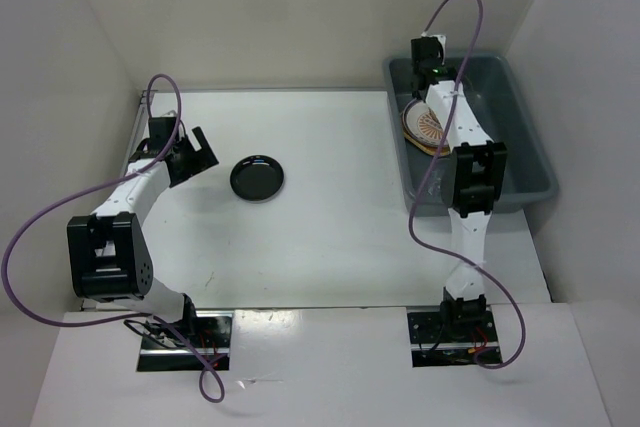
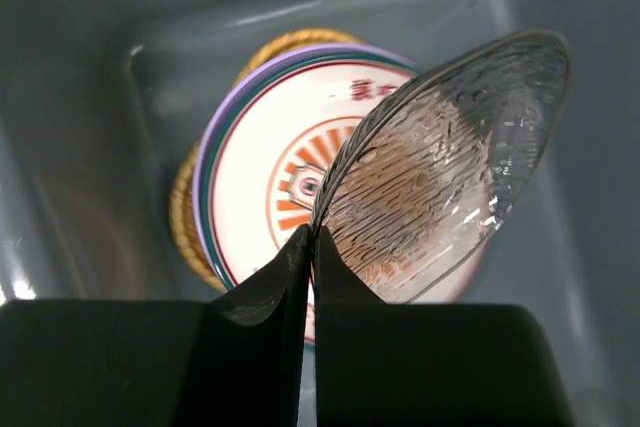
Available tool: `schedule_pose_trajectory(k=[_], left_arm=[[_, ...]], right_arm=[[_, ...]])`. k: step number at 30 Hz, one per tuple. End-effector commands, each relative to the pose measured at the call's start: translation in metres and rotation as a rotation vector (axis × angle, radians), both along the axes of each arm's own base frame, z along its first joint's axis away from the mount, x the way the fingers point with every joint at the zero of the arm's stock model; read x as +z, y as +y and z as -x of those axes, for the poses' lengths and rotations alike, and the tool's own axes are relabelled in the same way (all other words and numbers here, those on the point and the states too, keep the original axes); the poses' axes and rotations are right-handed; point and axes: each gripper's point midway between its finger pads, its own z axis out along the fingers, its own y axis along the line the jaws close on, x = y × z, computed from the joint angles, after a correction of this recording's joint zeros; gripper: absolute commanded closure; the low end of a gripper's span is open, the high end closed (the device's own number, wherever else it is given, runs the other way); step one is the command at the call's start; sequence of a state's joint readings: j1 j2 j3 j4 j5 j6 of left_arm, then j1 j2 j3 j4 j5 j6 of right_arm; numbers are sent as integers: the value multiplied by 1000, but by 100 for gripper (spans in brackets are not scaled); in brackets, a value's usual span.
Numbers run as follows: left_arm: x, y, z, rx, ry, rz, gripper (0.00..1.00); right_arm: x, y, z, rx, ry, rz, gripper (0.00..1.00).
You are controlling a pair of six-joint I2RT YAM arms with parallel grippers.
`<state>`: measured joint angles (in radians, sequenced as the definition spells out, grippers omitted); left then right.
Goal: Place the mixed dishes into the plastic bin
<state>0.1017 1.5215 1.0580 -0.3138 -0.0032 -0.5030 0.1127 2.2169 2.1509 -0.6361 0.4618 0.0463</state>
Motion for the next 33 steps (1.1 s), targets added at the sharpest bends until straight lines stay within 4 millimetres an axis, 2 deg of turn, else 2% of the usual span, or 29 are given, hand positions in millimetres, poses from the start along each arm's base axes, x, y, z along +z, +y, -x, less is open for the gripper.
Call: schedule_pose_trajectory(k=[1,5,6,7,9,10,11,13,14,15,18,19,21,22,23,24,25,26,27,28,29,30,31,33], left_arm=[[11,5,-1,17,-41,-20,0],[11,5,-1,17,-41,-20,0],[11,5,-1,17,-41,-20,0],[11,5,-1,17,-41,-20,0],[7,5,-1,17,-30,-19,0],[7,5,-1,17,-30,-19,0],[7,5,-1,17,-30,-19,0],[3,5,-2,17,-21,-18,0],[3,5,-2,17,-21,-18,0],[3,5,-2,17,-21,-18,0],[3,5,-2,17,-21,-18,0],[3,5,-2,17,-21,-18,0],[3,7,-1,23,-20,-24,0],[3,7,-1,23,-20,-25,0],[3,7,-1,23,-20,-25,0],[3,7,-1,23,-20,-25,0],[3,7,-1,23,-20,-25,0],[5,7,-3,23,-29,-25,0],[8,5,-3,16,-39,-19,0],[8,5,-3,16,-39,-18,0],[12,5,-3,16,-48,-19,0],[12,5,-3,16,-48,-19,0],[12,5,-3,16,-48,-19,0],[19,5,-3,16,-68,-21,0]], right_arm=[[2,5,-16,6,-34,-52,96],[-12,10,-23,15,-17,-69,95],[-8,10,-24,10,-31,-77,93],[-15,10,-25,10,-19,-76,91],[-13,11,-29,3,-32,-86,81],[-19,12,-29,-5,-27,-94,68],[-16,12,-29,-5,-27,-94,63],[-12,10,-28,-13,-30,-87,57],[3,10,-29,-12,-60,-91,49],[23,10,-26,-16,-89,-102,45],[65,14,-17,0,-152,-136,32],[98,22,-9,37,-210,-184,29],[113,35,3,75,-227,-259,24],[144,48,17,144,-276,-319,24],[137,60,26,164,-252,-356,22],[141,73,34,197,-257,-381,21],[167,98,49,270,-309,-404,21],[148,117,59,308,-259,-429,21],[145,134,67,339,-248,-447,19],[143,165,79,405,-232,-460,19],[126,184,90,446,-182,-487,19],[123,200,97,475,-170,-510,19],[113,226,110,529,-134,-518,19],[94,252,122,566,-91,-545,19]])
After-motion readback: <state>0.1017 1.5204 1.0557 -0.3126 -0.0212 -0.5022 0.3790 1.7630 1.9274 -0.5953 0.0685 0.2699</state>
